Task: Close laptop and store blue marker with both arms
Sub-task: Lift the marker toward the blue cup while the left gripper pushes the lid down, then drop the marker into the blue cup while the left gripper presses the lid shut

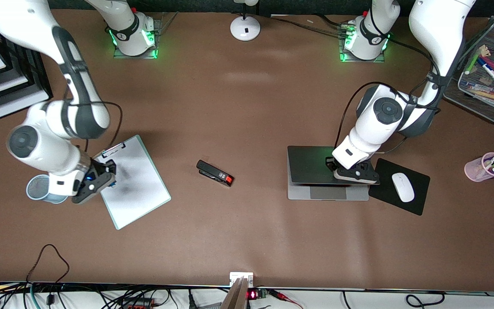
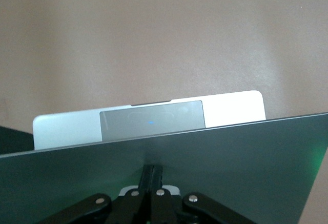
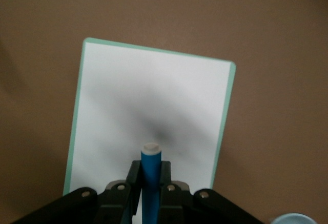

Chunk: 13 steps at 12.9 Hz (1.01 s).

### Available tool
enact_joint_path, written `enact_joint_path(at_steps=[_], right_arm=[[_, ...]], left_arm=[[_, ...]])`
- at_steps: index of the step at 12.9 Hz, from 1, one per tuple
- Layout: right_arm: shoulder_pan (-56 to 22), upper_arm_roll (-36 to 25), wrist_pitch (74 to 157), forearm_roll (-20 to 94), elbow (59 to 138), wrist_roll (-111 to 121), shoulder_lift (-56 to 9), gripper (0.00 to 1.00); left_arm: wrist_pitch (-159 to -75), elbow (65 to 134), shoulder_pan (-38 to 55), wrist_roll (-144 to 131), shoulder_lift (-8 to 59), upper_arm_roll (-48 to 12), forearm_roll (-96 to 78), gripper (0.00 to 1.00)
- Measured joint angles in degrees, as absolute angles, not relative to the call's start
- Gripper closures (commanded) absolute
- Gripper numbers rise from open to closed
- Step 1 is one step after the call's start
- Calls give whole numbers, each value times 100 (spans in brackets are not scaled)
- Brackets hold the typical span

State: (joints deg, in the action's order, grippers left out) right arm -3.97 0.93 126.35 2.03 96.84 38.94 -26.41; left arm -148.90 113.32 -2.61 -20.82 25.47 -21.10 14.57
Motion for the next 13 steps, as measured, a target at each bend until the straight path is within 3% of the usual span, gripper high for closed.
enact_joint_path(at_steps=[5, 13], right_arm=[[-217, 2, 11366, 463, 9209, 5118, -2085, 100], [1218, -48, 10376, 2219, 8783, 8931, -1989, 100]], left_arm=[[-14938, 10947, -275, -1969, 3042, -2076, 1624, 100], [-15176, 10252, -275, -1704, 4066, -2072, 2356, 100]])
